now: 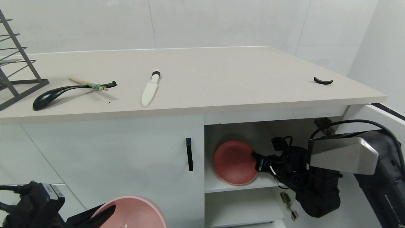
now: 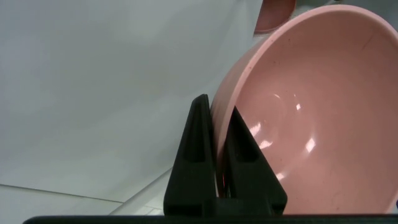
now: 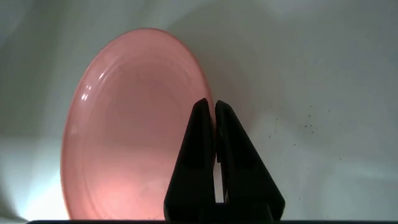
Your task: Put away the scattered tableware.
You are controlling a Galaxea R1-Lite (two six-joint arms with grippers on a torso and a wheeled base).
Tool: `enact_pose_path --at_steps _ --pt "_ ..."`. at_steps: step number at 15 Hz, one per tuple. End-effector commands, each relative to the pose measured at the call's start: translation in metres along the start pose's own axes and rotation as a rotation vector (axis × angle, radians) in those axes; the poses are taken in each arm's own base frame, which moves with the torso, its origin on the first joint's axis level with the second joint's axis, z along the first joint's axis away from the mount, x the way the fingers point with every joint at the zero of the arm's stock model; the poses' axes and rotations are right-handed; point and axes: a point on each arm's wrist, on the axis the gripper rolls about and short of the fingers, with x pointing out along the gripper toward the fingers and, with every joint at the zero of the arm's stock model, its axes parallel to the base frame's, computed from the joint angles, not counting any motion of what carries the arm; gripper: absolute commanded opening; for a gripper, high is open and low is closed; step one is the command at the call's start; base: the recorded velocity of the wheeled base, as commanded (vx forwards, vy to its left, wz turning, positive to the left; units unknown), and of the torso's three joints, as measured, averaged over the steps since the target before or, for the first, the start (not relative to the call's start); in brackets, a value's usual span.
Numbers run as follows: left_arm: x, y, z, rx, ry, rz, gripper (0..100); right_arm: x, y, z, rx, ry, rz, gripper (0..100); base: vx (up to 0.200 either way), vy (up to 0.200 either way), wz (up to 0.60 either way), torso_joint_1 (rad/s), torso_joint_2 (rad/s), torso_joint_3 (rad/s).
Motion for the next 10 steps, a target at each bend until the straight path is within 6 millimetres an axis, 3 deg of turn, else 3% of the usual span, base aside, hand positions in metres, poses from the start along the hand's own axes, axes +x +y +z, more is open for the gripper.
enact_pose_path --at_steps 1,5,6,10 --pt "0.001 0.000 0.000 0.000 0.004 0.001 0 0.007 -0.001 -0.002 0.007 -0.010 0.005 0 0.000 0.000 0.00 0.000 0.00 0.000" --pt "0.001 0.000 0.000 0.000 0.005 0.001 0 0.024 -0.001 0.006 0.067 -0.036 0.015 0 0.000 0.000 0.00 0.000 0.00 0.000" --pt "0.001 0.000 0.000 0.000 0.005 0.001 0 0.026 -0.001 0.006 0.071 -0.032 0.013 100 0.000 0.000 0.00 0.000 0.00 0.000" --pt "0.001 0.000 0.002 -0.001 -0.004 0.003 0 0.022 -0.003 0.009 0.063 -0.075 -0.030 100 0.000 0.000 0.00 0.000 0.00 0.000"
